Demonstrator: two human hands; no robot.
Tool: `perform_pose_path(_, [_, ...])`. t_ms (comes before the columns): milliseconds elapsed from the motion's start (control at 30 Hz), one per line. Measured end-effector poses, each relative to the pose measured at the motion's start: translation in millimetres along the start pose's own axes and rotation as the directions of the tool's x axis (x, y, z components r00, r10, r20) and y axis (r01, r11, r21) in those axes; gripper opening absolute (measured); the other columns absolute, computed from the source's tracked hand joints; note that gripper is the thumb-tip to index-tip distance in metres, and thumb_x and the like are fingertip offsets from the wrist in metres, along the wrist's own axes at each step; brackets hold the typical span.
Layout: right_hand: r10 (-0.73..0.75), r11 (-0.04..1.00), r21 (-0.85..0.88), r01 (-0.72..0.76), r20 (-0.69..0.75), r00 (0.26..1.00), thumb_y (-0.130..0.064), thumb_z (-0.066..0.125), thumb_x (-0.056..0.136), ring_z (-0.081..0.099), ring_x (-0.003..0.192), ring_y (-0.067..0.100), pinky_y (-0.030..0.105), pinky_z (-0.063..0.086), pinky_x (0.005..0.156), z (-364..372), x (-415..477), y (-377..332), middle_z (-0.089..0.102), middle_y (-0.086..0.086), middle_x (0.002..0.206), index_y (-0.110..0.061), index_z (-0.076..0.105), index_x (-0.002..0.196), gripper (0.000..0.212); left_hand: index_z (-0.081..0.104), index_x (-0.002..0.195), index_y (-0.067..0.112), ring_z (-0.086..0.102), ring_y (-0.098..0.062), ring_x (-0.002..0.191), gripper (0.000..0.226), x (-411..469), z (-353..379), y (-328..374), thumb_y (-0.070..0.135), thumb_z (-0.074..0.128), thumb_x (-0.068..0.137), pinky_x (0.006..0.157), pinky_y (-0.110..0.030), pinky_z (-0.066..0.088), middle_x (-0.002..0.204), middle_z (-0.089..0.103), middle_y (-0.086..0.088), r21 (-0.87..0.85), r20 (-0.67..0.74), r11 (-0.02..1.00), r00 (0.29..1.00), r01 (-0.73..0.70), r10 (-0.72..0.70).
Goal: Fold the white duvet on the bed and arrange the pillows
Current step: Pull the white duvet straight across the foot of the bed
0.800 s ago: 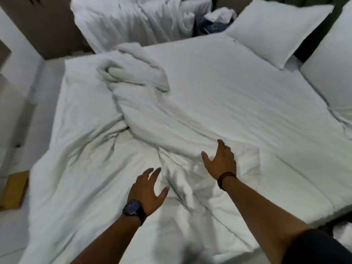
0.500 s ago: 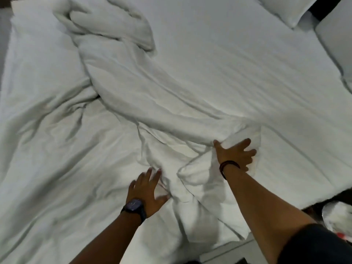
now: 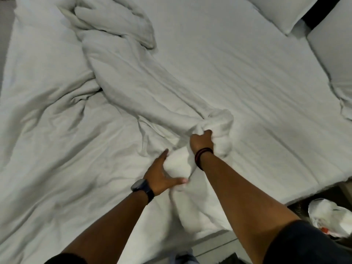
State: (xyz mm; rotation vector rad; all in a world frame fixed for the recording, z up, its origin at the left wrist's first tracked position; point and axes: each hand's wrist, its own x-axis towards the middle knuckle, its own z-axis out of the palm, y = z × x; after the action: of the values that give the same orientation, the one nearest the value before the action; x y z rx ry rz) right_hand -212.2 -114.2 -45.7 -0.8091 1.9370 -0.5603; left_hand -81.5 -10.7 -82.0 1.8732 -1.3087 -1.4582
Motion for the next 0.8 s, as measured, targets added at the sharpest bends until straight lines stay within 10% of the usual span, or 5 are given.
perform_pose_path(100, [-0.123,0.992,0.041,0.117,0.167,0.978,-0.022,0.051,0.09,0.054,0.096,0.026,0.026,0.038,0.075,32.0,-59.7,-22.2,0.054,0.013,0.121,-0.015,0.035,0.135,0.049,0.068,0.105,0.02,0.066,-0.015,0.093,0.053,-29.9,-24.3,4.8,0.044,0.085,0.06,0.072,-0.026,0.054,0.096,0.07,0.006,-0.129,-0.137,0.989,0.986,0.075,-0.093])
perform_pose_path(233, [-0.242,0.966,0.149,0.21,0.251,0.937,-0.039,0.062,0.081,0.06,0.083,0.025,0.035,0.052,0.072,69.1,-128.7,-29.6,0.059,0.012,0.107,-0.019,0.045,0.116,0.043,0.073,0.094,0.011,0.068,-0.014,0.08,0.039,-92.7,-104.0,-36.7,0.041,0.078,0.071,0.068,-0.028,0.055,0.087,0.072,-0.001,-0.308,-0.291,0.951,0.949,0.025,-0.12])
perform_pose_path(367, [-0.356,0.902,-0.222,0.37,0.101,0.929,-0.05,0.062,0.078,0.057,0.108,0.033,0.039,0.046,0.093,95.0,-158.8,26.5,0.057,0.017,0.12,-0.02,0.047,0.123,0.056,0.068,0.082,0.02,0.062,-0.007,0.074,0.013,-166.8,-191.8,-111.5,0.03,0.074,0.078,0.061,-0.022,0.047,0.08,0.066,0.007,-0.312,-0.394,0.949,0.904,0.038,-0.166])
perform_pose_path(633, [-0.028,0.68,-0.727,0.094,0.102,0.994,-0.09,0.054,0.047,0.027,0.131,0.047,0.066,0.026,0.103,109.1,-164.2,167.0,0.025,0.024,0.145,-0.03,0.013,0.145,0.123,0.064,0.077,0.019,0.059,-0.011,0.07,0.01,-290.5,-287.8,-251.7,0.022,0.073,0.079,0.055,-0.021,0.046,0.079,0.064,0.004,-0.454,-0.554,0.874,0.713,0.174,-0.429])
perform_pose_path(800, [-0.22,0.503,-0.818,0.279,0.191,0.957,-0.083,0.056,0.06,0.03,0.126,0.045,0.062,0.027,0.1,141.3,-173.4,194.1,0.03,0.027,0.14,-0.03,0.018,0.143,0.106,0.063,0.098,0.006,0.053,-0.018,0.063,0.029,-351.3,-299.3,-342.4,0.029,0.071,0.081,0.04,-0.019,0.041,0.086,0.062,-0.01,-0.461,-0.612,0.823,0.553,0.332,-0.566])
